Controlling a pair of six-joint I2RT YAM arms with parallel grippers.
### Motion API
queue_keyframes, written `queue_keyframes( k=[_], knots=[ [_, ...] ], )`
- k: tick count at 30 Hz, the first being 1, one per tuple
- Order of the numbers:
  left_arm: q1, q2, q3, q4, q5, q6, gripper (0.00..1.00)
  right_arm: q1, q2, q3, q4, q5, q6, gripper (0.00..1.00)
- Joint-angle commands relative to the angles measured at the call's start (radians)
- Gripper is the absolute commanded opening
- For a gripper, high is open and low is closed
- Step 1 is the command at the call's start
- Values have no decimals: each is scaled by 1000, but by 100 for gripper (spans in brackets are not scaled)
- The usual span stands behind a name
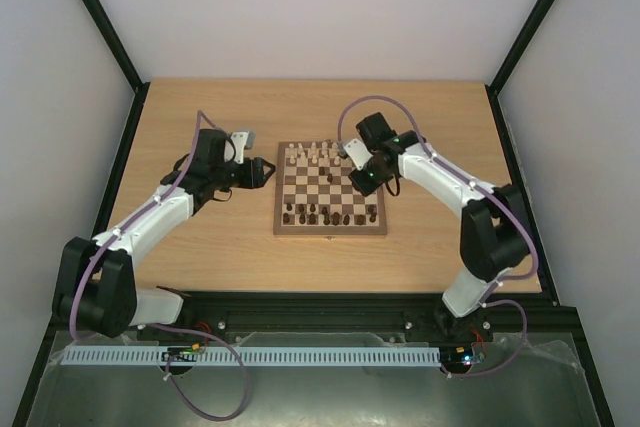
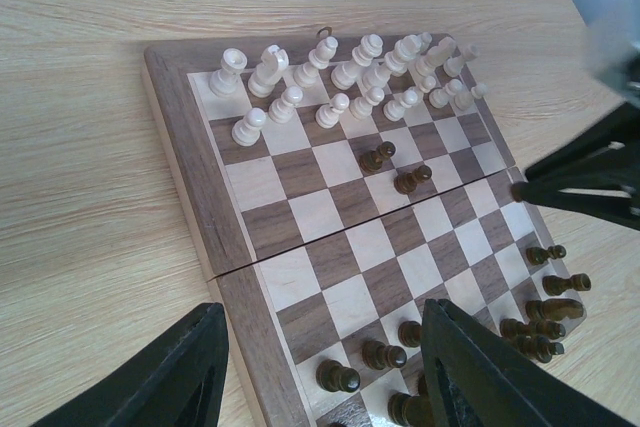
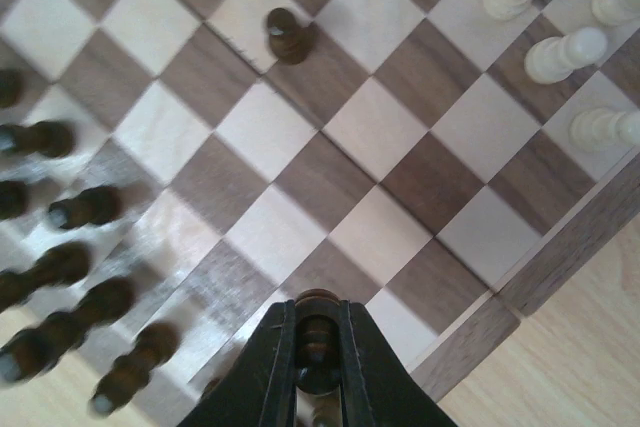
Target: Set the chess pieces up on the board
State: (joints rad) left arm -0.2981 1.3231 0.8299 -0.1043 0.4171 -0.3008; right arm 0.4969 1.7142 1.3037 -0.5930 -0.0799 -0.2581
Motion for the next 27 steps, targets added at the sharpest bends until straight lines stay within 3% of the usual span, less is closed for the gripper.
queue_keyframes(
  k=[1,6,27],
  knots=[
    [-3,17,5,-5,24,-6,54,-1,-73,-97,-55,-83,-32,9],
    [-3,22,3,-3,31,-9,54,1,-91,-164,-19,-104,-52,10],
    [-3,30,7,-4,30,-11,54,15,10,-175,43,-34,-46,12]
  ],
)
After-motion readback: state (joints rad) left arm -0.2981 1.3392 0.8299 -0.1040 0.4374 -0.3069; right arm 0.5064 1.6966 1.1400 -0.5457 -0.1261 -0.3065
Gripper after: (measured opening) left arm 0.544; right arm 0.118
